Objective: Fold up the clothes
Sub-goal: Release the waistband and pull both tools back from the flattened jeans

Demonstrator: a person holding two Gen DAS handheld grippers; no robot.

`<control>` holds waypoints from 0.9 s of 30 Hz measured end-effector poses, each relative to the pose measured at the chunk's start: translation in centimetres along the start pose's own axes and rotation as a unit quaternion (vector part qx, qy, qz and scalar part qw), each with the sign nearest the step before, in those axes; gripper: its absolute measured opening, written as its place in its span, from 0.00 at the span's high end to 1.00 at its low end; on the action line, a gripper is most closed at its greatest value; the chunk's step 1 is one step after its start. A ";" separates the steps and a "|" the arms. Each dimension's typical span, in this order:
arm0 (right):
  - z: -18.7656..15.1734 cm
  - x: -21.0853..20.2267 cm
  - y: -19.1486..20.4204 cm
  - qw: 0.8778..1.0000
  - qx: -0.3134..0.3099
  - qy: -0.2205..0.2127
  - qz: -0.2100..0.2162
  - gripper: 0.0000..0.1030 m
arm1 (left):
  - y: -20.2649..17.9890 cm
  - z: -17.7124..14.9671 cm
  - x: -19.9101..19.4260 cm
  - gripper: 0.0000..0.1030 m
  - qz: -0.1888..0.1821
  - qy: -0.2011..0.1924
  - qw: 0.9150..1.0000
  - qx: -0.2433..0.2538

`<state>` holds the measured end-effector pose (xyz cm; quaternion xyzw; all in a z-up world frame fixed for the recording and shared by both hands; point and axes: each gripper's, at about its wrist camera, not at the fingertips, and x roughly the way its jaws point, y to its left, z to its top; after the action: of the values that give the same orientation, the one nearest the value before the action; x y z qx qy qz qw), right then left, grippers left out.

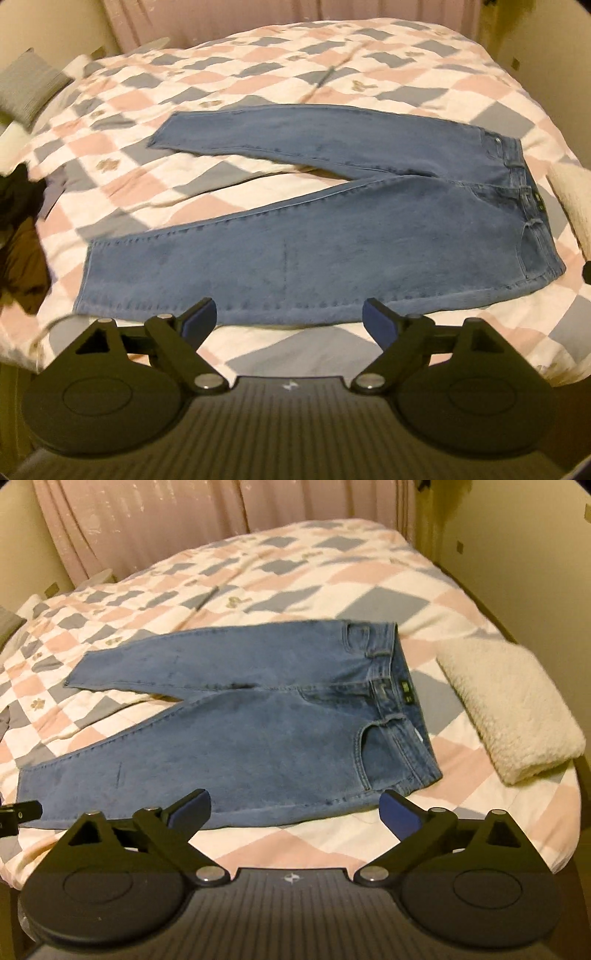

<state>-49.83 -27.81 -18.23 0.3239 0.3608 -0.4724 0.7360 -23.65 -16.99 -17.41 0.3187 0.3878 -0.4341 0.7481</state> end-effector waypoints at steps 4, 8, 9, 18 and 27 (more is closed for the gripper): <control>0.6 -1.5 0.7 1.000 -0.010 -0.014 -0.008 0.02 | 0.1 -0.4 -2.5 0.07 0.013 -0.025 0.999 -0.022; 1.0 -3.1 0.9 0.999 -0.019 -0.029 -0.041 0.02 | -0.9 -0.6 -5.4 0.01 0.013 -0.051 0.997 -0.048; 1.1 -3.6 0.8 0.998 -0.018 -0.033 -0.052 0.01 | -1.2 -0.7 -5.9 0.01 0.013 -0.057 0.997 -0.051; 0.4 -5.8 -1.9 0.999 -0.024 0.011 -0.034 0.00 | -4.8 -3.5 -9.7 0.01 0.035 -0.063 0.994 -0.085; -0.6 -8.2 -1.7 0.999 -0.037 0.008 0.010 0.00 | -5.7 -5.6 -12.7 0.01 0.048 -0.068 0.991 -0.102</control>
<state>-53.95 -24.16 -11.91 0.3039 0.3807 -0.4485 0.7494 -34.51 -9.73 -10.14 0.2288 0.3626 -0.3765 0.8212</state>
